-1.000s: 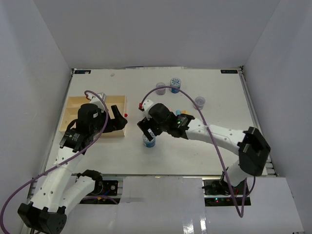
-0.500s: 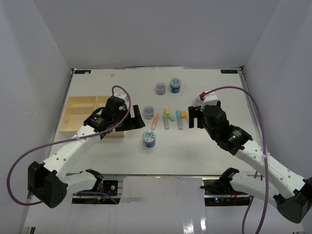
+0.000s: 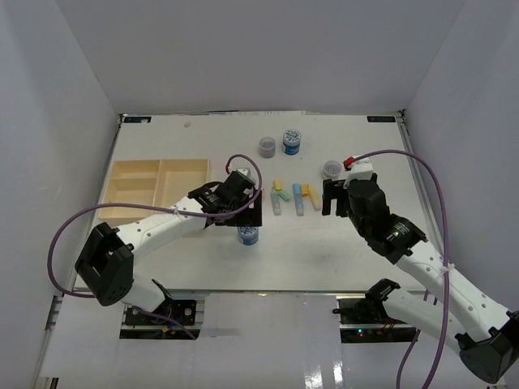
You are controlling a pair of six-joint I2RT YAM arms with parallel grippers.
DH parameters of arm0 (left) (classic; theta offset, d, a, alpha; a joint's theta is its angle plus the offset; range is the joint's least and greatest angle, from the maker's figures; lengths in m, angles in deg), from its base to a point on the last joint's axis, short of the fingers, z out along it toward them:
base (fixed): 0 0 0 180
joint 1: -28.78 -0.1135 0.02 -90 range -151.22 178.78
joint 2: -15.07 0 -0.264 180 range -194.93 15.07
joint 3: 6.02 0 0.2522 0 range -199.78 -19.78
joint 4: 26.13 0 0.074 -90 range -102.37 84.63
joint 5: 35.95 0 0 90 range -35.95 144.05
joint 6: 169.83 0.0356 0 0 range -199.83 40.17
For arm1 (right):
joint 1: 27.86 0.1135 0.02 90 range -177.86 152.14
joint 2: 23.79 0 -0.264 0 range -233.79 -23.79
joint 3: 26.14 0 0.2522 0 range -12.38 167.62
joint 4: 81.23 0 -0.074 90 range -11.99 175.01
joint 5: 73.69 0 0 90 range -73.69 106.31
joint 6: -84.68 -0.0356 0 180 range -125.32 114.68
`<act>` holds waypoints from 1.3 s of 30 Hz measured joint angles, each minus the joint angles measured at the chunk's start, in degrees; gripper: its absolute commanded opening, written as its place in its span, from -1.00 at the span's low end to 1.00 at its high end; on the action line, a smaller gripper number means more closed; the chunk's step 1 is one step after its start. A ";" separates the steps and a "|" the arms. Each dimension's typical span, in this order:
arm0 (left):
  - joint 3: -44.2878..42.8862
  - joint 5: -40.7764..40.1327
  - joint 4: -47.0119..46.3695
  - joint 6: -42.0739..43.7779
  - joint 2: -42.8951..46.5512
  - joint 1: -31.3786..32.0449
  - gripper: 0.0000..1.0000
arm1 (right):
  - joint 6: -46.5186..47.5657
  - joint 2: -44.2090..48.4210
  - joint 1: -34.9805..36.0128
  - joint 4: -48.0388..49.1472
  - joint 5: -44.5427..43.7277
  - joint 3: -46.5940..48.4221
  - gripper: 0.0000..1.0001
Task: Sort the stationery into containers
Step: Pick up the stationery from the center of the board.
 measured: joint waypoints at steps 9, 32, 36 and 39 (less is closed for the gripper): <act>-2.14 -3.39 0.39 -1.05 -4.63 3.28 0.94 | 0.09 0.04 -0.68 0.02 0.15 -0.24 0.80; -4.85 -6.23 6.49 -4.48 -7.32 4.70 -0.22 | 0.20 1.57 -1.44 -0.20 0.55 -1.84 0.80; -9.01 -7.61 10.25 -4.24 -7.28 4.68 -0.25 | 0.22 1.73 -1.44 -0.20 1.18 -1.84 0.80; -14.34 -9.55 13.44 -3.08 -6.82 3.78 -0.23 | 0.22 2.08 -1.44 -0.15 2.19 -1.84 0.80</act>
